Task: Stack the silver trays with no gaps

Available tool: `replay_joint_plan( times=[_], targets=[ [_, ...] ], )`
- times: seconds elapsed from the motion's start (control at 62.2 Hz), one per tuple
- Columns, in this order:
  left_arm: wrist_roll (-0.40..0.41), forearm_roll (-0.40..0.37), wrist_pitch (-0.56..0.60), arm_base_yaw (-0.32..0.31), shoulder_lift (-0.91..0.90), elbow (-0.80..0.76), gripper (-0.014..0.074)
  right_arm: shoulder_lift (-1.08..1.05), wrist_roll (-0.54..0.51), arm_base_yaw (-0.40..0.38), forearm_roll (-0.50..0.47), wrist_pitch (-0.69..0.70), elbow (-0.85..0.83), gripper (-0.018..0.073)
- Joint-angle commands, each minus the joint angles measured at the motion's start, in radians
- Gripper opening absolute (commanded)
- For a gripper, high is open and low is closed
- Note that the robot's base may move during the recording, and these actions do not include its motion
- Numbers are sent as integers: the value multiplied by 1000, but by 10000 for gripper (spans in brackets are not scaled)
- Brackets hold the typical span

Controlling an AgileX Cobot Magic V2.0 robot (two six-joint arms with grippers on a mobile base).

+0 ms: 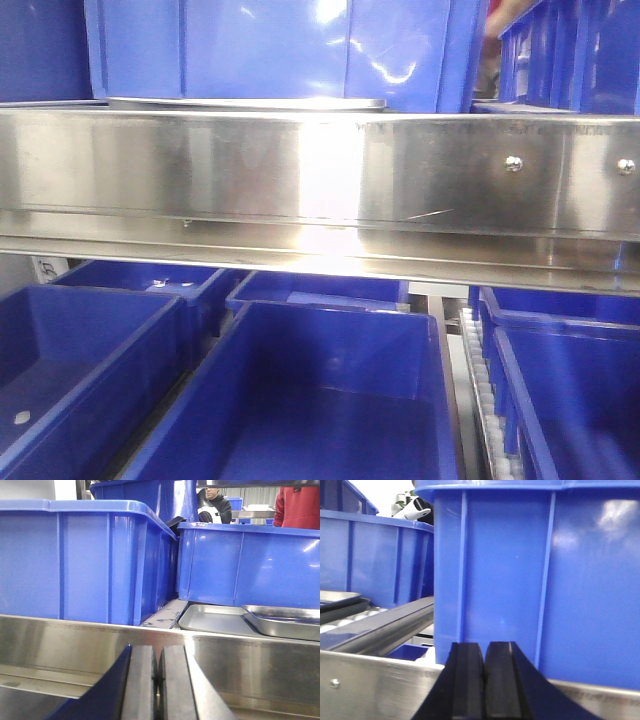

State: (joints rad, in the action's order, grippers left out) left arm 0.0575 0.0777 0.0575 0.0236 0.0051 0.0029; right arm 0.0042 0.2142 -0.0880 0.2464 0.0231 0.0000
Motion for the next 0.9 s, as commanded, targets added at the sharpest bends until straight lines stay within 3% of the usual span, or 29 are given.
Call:
replay_joint_plan(
  times=[0.0,0.08,0.884],
  targets=[
    [6,4,14,3,-5,-3,3,-4,-192,-4,-176,8,0,-87],
    [6,4,14,3,-5,-3,3,-4,-230,-4,-226,10,0,-87],
    [6,4,14,3,-5,-3,3,-4,-230,15,-225,5,0,-87]
  ],
)
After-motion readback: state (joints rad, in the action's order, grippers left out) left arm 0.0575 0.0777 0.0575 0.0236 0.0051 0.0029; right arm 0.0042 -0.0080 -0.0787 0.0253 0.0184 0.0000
